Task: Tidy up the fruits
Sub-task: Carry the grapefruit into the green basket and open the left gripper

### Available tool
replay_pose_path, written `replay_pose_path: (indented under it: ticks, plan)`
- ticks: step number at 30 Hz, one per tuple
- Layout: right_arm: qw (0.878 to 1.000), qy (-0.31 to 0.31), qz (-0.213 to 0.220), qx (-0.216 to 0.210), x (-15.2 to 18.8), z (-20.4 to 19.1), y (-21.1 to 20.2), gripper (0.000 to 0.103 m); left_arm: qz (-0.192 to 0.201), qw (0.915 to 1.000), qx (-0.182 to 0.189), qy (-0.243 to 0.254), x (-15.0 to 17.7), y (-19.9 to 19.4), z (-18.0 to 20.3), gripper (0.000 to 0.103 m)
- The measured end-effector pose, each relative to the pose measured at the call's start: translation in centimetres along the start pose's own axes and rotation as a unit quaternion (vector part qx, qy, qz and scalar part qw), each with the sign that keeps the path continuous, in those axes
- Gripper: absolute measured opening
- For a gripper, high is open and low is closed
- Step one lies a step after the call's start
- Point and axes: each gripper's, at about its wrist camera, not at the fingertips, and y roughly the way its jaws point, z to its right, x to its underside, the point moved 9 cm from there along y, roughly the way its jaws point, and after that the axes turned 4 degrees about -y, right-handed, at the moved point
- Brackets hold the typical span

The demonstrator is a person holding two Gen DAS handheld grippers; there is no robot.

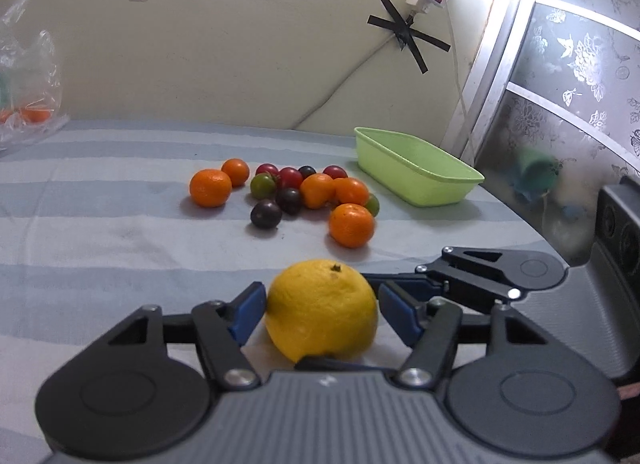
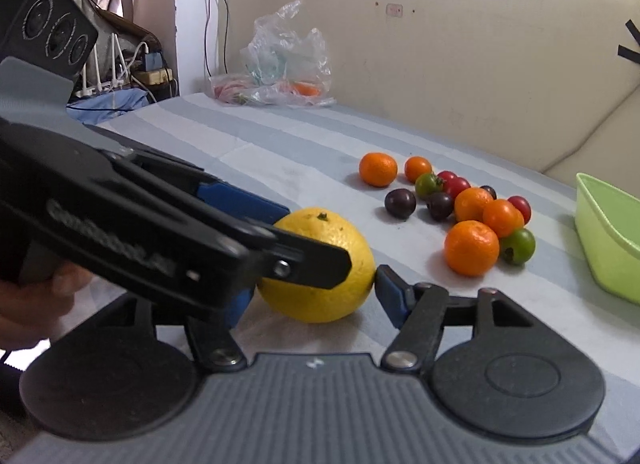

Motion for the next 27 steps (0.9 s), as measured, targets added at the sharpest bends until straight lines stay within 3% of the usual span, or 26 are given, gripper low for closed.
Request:
replay_pose_path:
  ticks: [5, 12, 16, 21, 24, 27]
  plan:
    - [1.0, 0.011, -0.013, 0.001, -0.6, 0.1, 0.4, 0.068, 0.005, 0.9992, 0.032, -0.024, -0.3, 0.0, -1.1, 0.063]
    - [0.999, 0.005, -0.019, 0.037, -1.8, -1.0, 0.8, 0.068, 0.028, 0.9972, 0.059, -0.038, -1.6, -1.0, -2.8, 0.062]
    - [0.998, -0.006, -0.005, 0.06, -2.9, -1.8, 1.3, 0.067, 0.03, 0.9974, 0.056, -0.034, -1.9, -1.2, -3.5, 0.062]
    - [0.998, -0.007, -0.034, 0.053, -2.2, -1.8, 2.4, 0.068, 0.005, 0.9981, 0.05, -0.035, -0.7, -0.2, -3.5, 0.063]
    - [0.998, -0.018, -0.033, 0.052, -1.8, -2.1, 2.1, 0.068, 0.006, 0.9985, 0.041, -0.035, -0.4, -0.2, -3.1, 0.074]
    - [0.998, -0.02, -0.031, 0.044, -1.7, -2.1, 2.0, 0.069, 0.008, 0.9985, 0.021, -0.051, -0.1, 0.1, -3.3, 0.074]
